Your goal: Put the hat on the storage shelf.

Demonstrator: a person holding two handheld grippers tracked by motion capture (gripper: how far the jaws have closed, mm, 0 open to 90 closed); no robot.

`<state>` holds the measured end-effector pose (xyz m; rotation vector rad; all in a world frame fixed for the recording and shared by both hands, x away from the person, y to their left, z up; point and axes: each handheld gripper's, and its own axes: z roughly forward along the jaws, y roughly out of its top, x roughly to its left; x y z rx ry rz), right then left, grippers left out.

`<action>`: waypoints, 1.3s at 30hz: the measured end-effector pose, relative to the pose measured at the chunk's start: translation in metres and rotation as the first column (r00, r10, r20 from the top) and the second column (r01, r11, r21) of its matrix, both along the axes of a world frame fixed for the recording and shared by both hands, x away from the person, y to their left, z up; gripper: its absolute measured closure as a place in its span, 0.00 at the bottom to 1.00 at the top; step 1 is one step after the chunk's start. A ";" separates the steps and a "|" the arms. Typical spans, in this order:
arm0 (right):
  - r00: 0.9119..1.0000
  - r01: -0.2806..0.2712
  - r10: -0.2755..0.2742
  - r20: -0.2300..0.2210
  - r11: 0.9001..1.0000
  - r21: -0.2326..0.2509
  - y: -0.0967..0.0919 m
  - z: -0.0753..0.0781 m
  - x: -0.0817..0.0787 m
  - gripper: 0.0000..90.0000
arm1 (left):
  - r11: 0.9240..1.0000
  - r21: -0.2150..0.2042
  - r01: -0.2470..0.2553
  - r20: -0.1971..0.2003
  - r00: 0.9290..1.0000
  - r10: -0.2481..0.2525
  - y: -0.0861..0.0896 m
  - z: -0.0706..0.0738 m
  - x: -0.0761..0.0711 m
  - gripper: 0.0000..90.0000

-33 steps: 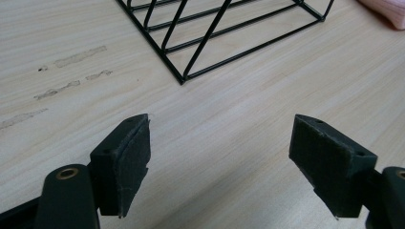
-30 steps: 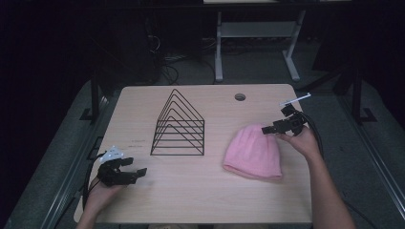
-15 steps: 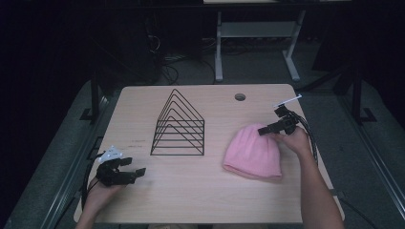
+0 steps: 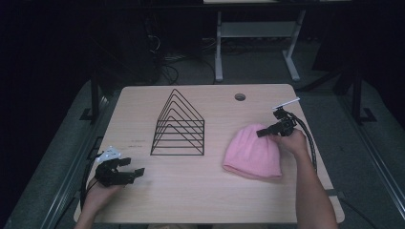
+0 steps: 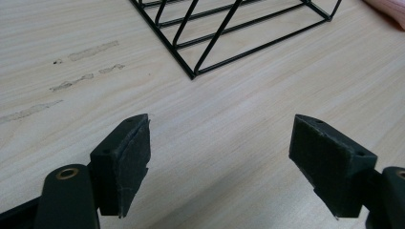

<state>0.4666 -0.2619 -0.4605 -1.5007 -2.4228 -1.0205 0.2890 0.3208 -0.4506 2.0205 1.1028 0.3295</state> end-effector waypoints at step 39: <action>0.954 -0.130 0.097 0.284 0.987 0.099 0.017 0.096 -0.053 0.87 | 1.000 -0.018 0.011 0.000 1.000 -0.011 -0.003 0.002 -0.003 0.25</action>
